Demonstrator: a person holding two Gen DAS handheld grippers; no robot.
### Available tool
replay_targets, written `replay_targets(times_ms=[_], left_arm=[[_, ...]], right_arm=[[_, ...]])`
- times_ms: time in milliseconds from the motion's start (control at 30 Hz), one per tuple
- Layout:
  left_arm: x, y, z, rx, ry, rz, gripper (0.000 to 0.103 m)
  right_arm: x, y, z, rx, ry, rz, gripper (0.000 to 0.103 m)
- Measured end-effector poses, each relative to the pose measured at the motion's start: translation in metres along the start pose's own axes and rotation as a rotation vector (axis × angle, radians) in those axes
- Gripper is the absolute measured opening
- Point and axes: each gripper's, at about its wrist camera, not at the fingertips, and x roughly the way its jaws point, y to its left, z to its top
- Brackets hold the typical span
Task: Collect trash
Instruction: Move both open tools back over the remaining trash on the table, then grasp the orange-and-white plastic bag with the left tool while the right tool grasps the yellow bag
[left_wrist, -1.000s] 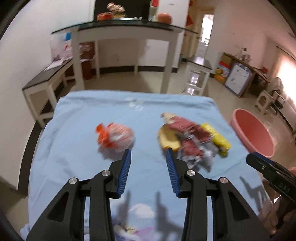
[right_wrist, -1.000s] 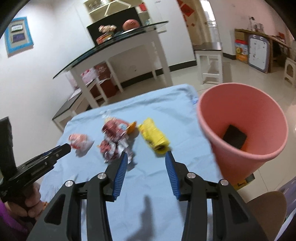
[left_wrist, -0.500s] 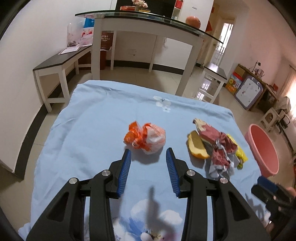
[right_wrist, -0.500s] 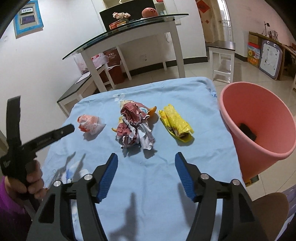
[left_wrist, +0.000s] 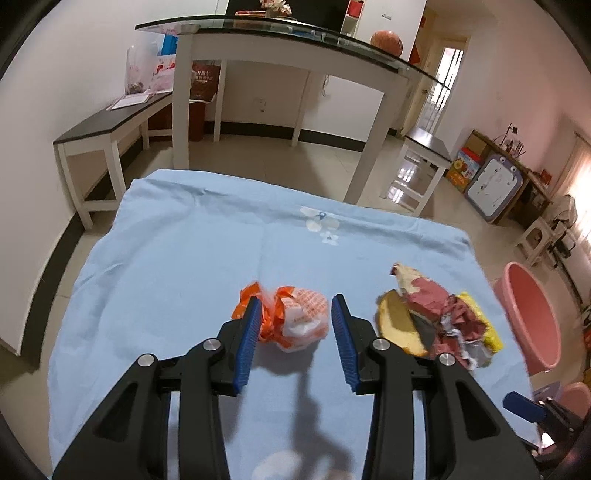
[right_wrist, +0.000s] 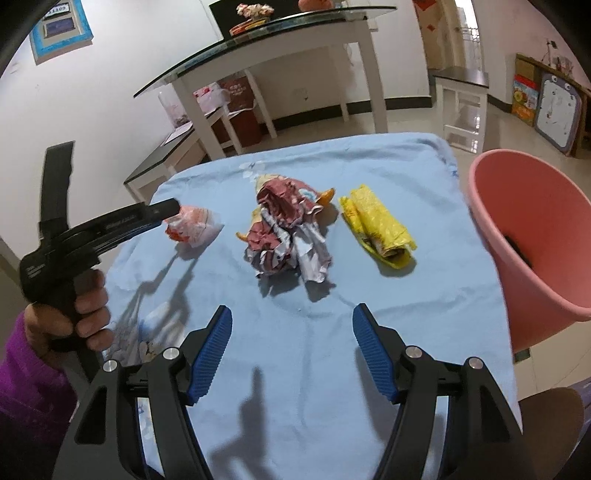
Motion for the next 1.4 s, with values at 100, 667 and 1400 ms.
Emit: replay_targets(times_ms=[100,667,1400], left_arm=[[0.01,0.001,-0.002,0.007,0.014,0.018,0.04],[0.003,0.006,-0.008,0.041,-0.037,-0.006,0.0],[-0.023,0.007,-0.002,0.015,-0.056,-0.082,0.031]], right_arm=[[0.003,0.002,0.001,-0.012,0.008,0.007,0.067],[0.009,-0.045,0.052,0.021,-0.06,-0.128,0.049],[0.025,-0.06,0.05,0.075,-0.006,-0.121,0.003]])
